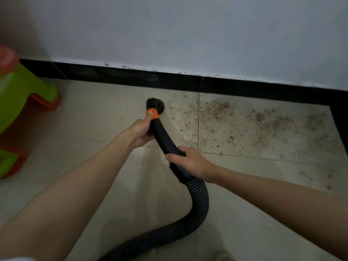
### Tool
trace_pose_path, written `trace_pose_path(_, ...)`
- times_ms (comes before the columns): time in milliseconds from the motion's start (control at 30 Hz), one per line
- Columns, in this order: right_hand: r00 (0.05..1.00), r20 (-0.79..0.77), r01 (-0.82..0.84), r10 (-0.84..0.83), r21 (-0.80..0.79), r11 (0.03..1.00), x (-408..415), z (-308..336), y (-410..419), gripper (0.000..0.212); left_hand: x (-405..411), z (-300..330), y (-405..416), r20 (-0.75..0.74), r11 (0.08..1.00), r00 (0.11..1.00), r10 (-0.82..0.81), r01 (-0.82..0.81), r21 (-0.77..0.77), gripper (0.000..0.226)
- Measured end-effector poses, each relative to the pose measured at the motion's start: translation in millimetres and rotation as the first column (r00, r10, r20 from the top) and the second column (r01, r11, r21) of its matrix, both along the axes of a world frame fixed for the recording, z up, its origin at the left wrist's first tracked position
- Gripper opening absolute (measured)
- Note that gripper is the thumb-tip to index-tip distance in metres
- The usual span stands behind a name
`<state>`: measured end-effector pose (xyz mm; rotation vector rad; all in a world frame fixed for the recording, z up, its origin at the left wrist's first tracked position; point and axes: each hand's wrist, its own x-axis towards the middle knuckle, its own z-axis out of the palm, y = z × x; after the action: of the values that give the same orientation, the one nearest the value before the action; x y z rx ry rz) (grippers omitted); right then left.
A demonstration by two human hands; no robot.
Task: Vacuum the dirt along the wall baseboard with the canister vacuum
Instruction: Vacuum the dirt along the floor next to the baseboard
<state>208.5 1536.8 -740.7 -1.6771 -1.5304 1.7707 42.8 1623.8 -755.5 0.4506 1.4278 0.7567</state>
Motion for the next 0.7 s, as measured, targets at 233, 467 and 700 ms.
trace_pose_path(233, 0.960, 0.250, -0.162, 0.122, 0.145, 0.976, 24, -13, 34, 0.020, 31, -12, 11, -0.160, 0.999, 0.986, -0.037, 0.043, 0.033, 0.054)
trace_pose_path(467, 0.934, 0.312, -0.236, 0.175, 0.169, 0.957, 31, -25, 56, 0.028, 55, -26, 29, -0.252, 0.998, 0.966, -0.049, 0.057, 0.025, 0.052)
trace_pose_path(700, 0.957, 0.287, -0.119, 0.034, 0.286, 0.951, 37, -29, 50, 0.040, 58, -29, 49, -0.265, 0.994, 0.962, -0.070, 0.089, 0.060, 0.044)
